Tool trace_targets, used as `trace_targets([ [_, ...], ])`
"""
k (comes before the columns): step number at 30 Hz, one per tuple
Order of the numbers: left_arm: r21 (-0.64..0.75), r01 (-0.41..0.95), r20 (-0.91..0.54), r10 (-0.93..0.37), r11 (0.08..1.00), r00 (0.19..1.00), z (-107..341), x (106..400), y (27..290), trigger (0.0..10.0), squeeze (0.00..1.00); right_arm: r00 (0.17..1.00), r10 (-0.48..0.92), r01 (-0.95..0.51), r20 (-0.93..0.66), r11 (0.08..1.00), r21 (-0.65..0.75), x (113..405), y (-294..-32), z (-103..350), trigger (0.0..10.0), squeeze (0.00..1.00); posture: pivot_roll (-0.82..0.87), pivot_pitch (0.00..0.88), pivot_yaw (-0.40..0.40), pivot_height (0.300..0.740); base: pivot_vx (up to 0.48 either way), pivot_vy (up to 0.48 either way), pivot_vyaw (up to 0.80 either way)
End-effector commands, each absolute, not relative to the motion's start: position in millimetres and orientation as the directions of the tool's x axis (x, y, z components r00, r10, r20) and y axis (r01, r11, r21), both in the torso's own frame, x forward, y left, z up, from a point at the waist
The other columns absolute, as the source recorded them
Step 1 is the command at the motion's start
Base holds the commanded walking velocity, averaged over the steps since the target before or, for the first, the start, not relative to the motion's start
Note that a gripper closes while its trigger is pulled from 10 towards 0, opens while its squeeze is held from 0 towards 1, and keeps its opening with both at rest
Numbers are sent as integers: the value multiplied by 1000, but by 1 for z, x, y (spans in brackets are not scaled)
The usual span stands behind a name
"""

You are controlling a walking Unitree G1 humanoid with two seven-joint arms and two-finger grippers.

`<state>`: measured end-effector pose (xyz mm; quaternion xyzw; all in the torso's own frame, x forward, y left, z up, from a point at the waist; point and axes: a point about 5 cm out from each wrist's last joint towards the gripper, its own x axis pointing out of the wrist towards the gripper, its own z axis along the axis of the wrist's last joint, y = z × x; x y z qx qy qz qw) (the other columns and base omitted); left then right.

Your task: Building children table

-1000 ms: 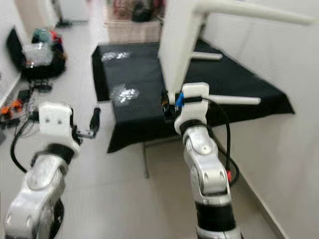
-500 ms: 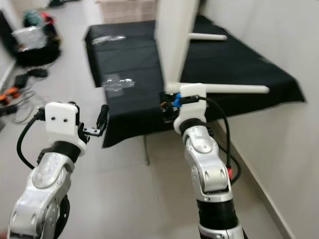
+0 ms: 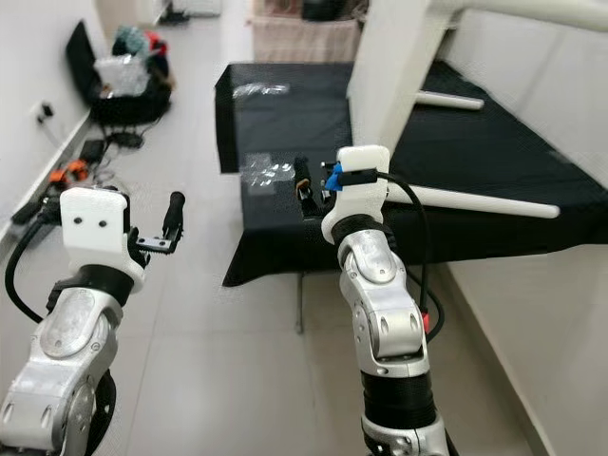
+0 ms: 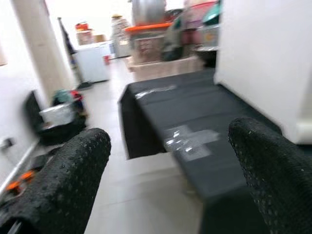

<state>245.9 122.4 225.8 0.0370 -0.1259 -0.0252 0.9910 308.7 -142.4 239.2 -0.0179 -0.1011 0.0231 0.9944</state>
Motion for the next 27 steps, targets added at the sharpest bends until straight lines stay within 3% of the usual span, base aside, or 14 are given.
trace_targets([
  [1,94,10,241,-32,995,970,224,247,129,10000,0,980,48,-42,194,999,-33,309,-139,239,10000,0,50,53,-70,740,375,0,0],
  [12,82,6,240,-26,997,971,225,248,131,10000,0,982,34,-29,183,999,-29,309,-141,237,10000,0,47,53,-68,740,363,0,0],
  [18,81,9,238,-28,997,971,225,249,131,10000,0,985,0,8,173,999,-45,309,-147,236,10000,0,48,52,-67,740,0,0,0],
  [25,79,10,237,-29,997,971,224,249,130,10000,0,963,-245,246,113,969,3,319,-188,229,10000,0,51,54,-72,740,0,0,0],
  [27,80,10,236,-28,997,971,224,249,131,10000,0,960,-258,259,112,966,1,320,-191,229,10000,0,51,54,-72,740,0,0,0],
])
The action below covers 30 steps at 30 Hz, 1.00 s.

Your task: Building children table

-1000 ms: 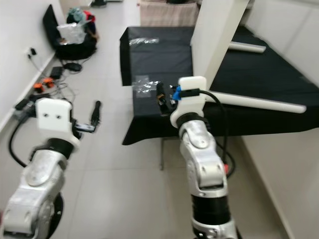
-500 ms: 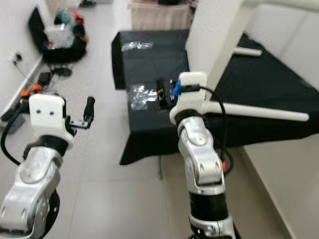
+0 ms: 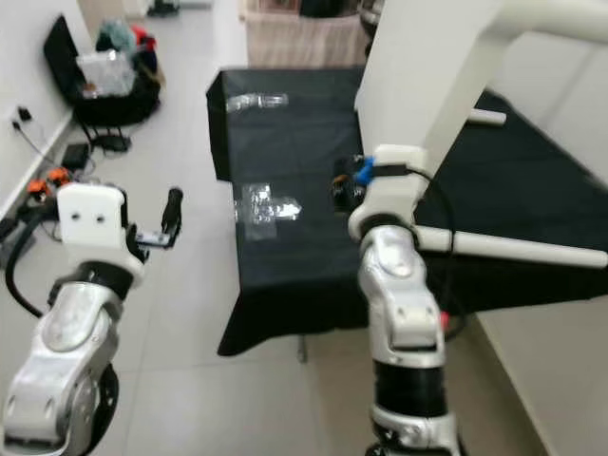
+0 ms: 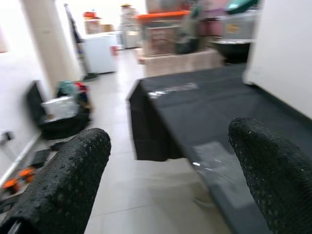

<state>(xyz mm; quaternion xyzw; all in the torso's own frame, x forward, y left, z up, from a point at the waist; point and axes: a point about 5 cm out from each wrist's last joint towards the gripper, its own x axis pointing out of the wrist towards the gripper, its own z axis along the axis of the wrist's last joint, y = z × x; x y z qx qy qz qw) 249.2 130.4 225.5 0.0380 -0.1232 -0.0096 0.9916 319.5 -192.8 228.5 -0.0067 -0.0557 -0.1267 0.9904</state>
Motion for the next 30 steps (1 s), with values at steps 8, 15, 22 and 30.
trace_targets([
  [8,79,12,228,-30,997,973,222,246,129,10000,0,979,-113,108,170,993,40,341,-181,248,10000,0,57,48,-73,740,0,0,-300],
  [15,81,7,227,-25,997,974,222,244,130,10000,0,982,-41,28,187,997,76,354,-175,260,10000,0,64,52,-78,740,0,0,0],
  [22,77,7,228,-25,997,973,222,243,130,10000,0,958,-155,146,241,988,56,362,-190,275,10000,1000,70,52,-84,740,0,0,0],
  [30,97,27,236,-49,995,970,223,244,127,10000,0,931,253,-272,264,962,37,342,-145,258,10000,0,61,45,-75,740,0,0,0],
])
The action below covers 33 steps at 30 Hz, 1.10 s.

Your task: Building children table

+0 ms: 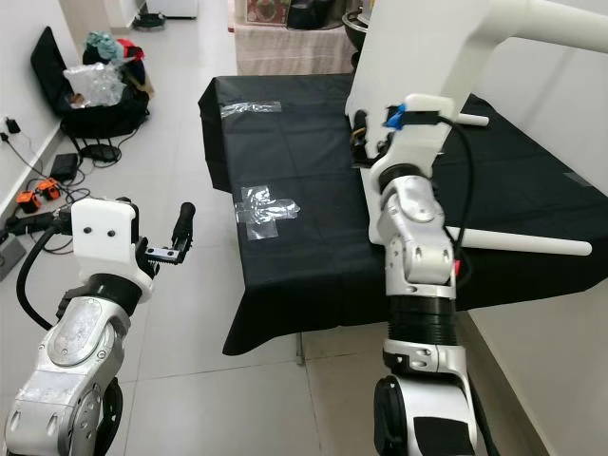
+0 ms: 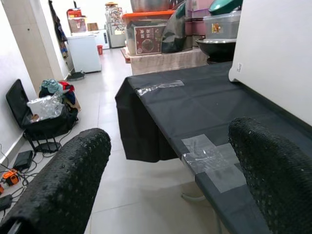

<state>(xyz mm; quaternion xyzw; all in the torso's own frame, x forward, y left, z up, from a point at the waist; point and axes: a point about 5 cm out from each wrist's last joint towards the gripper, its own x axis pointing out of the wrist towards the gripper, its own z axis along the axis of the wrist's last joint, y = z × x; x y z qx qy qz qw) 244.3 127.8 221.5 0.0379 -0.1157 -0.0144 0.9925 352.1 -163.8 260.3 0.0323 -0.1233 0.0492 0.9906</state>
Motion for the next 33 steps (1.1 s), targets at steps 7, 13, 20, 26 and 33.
trace_targets([
  [7,121,39,236,-67,992,969,222,245,126,10000,0,892,386,-386,235,921,-47,328,-131,244,10000,0,58,49,-71,740,0,-274,0],
  [13,130,35,235,-65,991,970,221,246,127,10000,0,923,321,-311,212,947,-83,332,-143,238,10000,0,58,50,-70,740,0,-443,0],
  [20,149,25,238,-60,989,969,222,248,129,10000,0,766,640,-637,66,769,-55,314,-162,220,10000,0,58,48,-66,740,0,-468,0],
  [26,142,29,243,-63,989,968,223,248,129,10000,0,899,428,-406,92,894,-190,331,-210,234,10000,0,54,50,-64,740,44,-453,0],
  [33,123,35,240,-64,992,969,223,249,128,10000,0,960,213,-153,180,942,-300,344,-222,255,10000,0,54,51,-66,740,328,-346,0],
])
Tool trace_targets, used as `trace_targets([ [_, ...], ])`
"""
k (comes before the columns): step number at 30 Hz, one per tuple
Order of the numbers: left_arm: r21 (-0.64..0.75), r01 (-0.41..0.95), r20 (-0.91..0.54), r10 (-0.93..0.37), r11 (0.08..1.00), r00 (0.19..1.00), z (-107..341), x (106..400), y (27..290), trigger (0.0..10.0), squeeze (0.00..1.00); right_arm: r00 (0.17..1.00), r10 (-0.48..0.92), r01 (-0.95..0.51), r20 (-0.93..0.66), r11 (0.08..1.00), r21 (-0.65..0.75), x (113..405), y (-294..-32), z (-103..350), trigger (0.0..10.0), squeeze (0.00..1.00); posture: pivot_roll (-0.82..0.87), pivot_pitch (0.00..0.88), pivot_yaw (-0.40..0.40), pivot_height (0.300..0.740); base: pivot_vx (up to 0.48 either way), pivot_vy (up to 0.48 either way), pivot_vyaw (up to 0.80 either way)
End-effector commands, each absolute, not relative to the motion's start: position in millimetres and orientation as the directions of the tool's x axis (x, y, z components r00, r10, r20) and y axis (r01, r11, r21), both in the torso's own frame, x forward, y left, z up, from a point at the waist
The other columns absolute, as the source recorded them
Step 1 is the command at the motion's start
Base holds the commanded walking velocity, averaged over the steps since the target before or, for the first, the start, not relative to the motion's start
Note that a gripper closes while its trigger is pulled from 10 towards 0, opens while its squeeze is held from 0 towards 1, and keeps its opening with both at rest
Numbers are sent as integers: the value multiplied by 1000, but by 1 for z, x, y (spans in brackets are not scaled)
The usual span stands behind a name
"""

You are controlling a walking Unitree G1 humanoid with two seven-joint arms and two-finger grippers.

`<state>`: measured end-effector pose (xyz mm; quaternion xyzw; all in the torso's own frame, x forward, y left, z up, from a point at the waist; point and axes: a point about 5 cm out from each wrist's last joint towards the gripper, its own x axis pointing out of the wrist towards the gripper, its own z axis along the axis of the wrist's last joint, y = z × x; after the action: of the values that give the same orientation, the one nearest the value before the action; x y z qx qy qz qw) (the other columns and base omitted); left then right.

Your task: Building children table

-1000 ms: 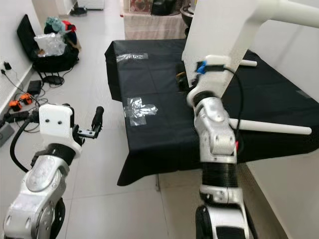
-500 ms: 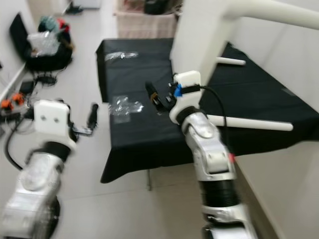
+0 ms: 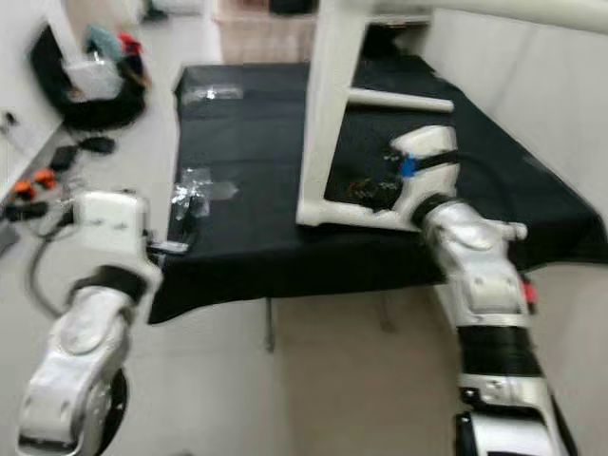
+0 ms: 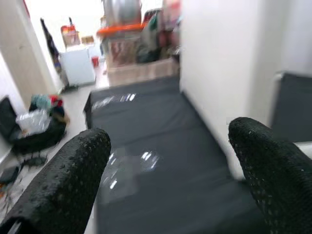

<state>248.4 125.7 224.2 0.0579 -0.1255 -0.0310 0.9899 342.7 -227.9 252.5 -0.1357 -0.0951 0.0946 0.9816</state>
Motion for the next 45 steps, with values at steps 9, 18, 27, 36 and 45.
trace_targets([
  [9,91,24,234,-45,996,971,223,250,132,10000,0,951,57,72,304,916,-396,344,-231,278,10000,0,54,56,-65,740,384,-206,0],
  [18,34,7,216,-15,999,976,221,251,134,10000,0,766,-145,482,627,775,-410,324,-263,325,10000,0,48,53,-65,740,237,0,0],
  [27,40,19,210,-27,999,977,218,251,131,10000,0,817,-263,520,513,722,-457,329,-282,295,10000,0,47,41,-60,740,0,0,0],
  [36,4,26,206,-26,1000,978,216,251,132,10000,0,685,-188,660,704,569,-491,318,-271,328,10000,0,40,34,-56,740,0,0,0],
  [45,-67,110,162,-98,992,982,207,252,122,10000,0,775,13,529,632,534,-660,328,-249,330,10000,0,33,30,-55,740,0,0,0],
])
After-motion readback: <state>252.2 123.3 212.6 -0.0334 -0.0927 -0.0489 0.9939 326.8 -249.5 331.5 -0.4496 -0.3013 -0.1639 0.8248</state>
